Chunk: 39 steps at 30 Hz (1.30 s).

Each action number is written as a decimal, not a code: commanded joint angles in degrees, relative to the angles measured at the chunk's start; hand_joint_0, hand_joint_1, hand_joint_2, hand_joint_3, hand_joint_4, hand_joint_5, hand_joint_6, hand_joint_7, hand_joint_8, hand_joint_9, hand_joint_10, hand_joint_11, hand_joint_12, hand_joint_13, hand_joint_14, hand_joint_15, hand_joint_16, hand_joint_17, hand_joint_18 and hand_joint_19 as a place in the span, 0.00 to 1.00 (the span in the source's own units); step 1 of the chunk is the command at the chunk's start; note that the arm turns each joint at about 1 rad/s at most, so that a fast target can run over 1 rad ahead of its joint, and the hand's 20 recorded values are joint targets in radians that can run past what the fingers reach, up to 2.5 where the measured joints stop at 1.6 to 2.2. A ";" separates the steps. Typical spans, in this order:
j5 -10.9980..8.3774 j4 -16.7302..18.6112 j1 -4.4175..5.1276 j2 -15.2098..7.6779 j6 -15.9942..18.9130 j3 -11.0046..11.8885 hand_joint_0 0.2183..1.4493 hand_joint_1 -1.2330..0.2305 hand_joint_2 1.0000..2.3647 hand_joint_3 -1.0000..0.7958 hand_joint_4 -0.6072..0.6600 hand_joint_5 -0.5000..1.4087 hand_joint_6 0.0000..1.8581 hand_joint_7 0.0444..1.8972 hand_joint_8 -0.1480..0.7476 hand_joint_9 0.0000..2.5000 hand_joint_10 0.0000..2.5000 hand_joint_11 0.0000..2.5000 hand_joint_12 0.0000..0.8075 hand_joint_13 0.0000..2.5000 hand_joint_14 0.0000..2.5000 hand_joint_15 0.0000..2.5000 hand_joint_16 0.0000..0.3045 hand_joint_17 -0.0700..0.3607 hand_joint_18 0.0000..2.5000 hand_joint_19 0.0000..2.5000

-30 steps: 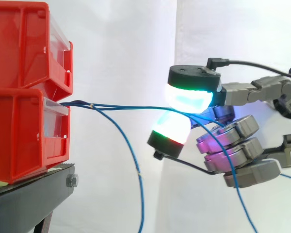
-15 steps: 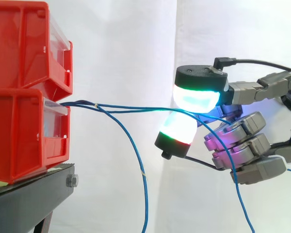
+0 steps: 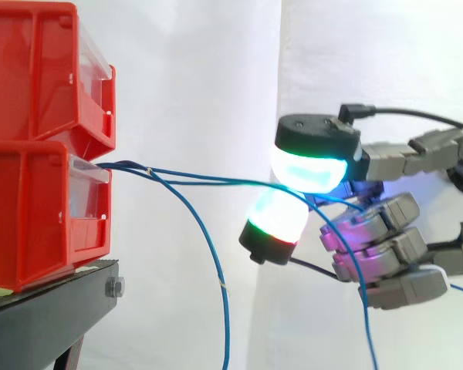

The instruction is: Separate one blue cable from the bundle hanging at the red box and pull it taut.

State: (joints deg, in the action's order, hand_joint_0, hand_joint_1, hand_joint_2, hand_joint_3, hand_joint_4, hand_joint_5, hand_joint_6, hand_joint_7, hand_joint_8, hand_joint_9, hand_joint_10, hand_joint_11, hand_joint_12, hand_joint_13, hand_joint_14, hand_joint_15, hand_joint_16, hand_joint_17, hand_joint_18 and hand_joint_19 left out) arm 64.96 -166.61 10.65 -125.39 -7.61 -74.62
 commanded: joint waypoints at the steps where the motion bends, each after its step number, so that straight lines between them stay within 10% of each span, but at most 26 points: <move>1: -0.53 5.51 0.16 -0.03 -0.04 -2.81 0.40 0.30 0.01 0.40 0.49 0.15 0.47 0.51 0.48 0.32 0.61 0.55 0.40 0.40 0.38 0.66 0.10 0.32 0.46 0.62; 4: -0.97 6.21 0.16 -0.03 -0.12 -2.81 0.41 0.30 0.01 0.40 0.49 0.15 0.46 0.52 0.48 0.33 0.58 0.56 0.38 0.43 0.23 0.68 0.09 0.31 0.46 0.59; 6: -1.15 6.03 0.16 -0.03 -0.12 -2.81 0.41 0.30 0.01 0.40 0.48 0.15 0.46 0.51 0.47 0.29 0.86 0.54 0.38 0.40 0.43 0.67 0.09 0.30 0.46 0.61; 14: -2.03 5.86 0.51 -0.03 -1.35 -2.81 0.41 0.30 0.01 0.39 0.48 0.15 0.47 0.51 0.48 0.27 0.97 0.53 0.40 0.28 1.00 0.59 0.10 0.31 0.52 0.74; 32: -4.75 4.72 0.95 -0.03 -2.14 -2.81 0.40 0.31 0.01 0.38 0.53 0.15 0.46 0.51 0.49 0.26 0.98 0.52 0.44 0.28 1.00 0.63 0.10 0.32 0.55 0.79; 39: -4.57 2.69 1.13 0.06 2.60 -2.81 0.39 0.32 0.01 0.42 0.54 0.15 0.47 0.51 0.49 0.26 0.97 0.52 0.44 0.27 1.00 0.62 0.10 0.33 0.54 0.79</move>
State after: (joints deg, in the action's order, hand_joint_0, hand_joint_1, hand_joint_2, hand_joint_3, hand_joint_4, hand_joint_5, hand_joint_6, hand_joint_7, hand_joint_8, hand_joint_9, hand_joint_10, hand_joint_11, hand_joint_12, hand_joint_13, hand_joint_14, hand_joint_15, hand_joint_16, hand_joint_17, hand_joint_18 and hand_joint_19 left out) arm 60.28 -162.56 11.69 -125.37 -8.23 -77.46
